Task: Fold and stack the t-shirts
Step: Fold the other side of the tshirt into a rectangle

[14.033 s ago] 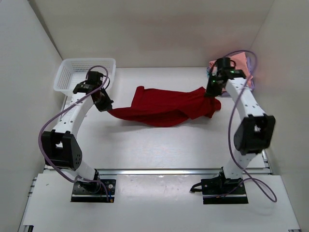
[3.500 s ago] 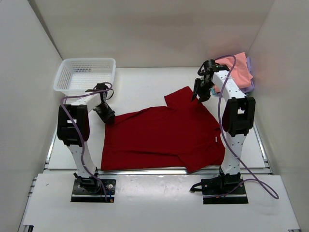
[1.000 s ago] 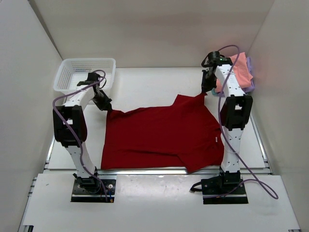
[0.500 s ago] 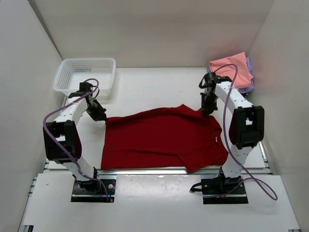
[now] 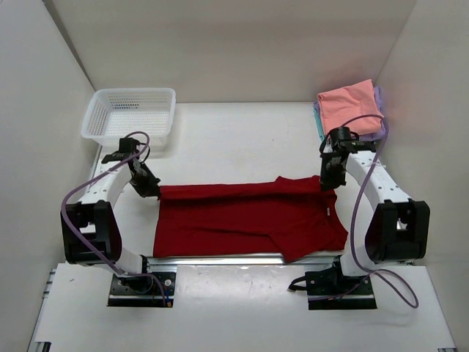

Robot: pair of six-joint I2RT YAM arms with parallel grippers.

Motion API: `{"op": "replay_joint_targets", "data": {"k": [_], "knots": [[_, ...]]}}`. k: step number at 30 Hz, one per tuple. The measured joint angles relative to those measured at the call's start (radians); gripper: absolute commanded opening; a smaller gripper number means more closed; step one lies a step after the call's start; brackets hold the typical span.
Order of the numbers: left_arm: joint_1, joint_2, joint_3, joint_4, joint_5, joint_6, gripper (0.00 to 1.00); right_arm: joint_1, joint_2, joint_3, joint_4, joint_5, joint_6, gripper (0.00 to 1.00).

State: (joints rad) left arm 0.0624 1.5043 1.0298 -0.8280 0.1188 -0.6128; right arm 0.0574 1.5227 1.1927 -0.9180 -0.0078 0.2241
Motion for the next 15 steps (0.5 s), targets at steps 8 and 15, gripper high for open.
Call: {"op": "replay_joint_targets", "data": {"k": [8,15], "knots": [[-0.007,-0.067,-0.089,-0.008,-0.008,0.006,0.0,0.001,-0.115,-0.123,0.016,-0.021,0.0,0.0],[-0.016,-0.112,-0.141,-0.026,-0.016,0.008,0.0,0.0,-0.194,-0.237,0.023,-0.045,0.008,0.0]]}}
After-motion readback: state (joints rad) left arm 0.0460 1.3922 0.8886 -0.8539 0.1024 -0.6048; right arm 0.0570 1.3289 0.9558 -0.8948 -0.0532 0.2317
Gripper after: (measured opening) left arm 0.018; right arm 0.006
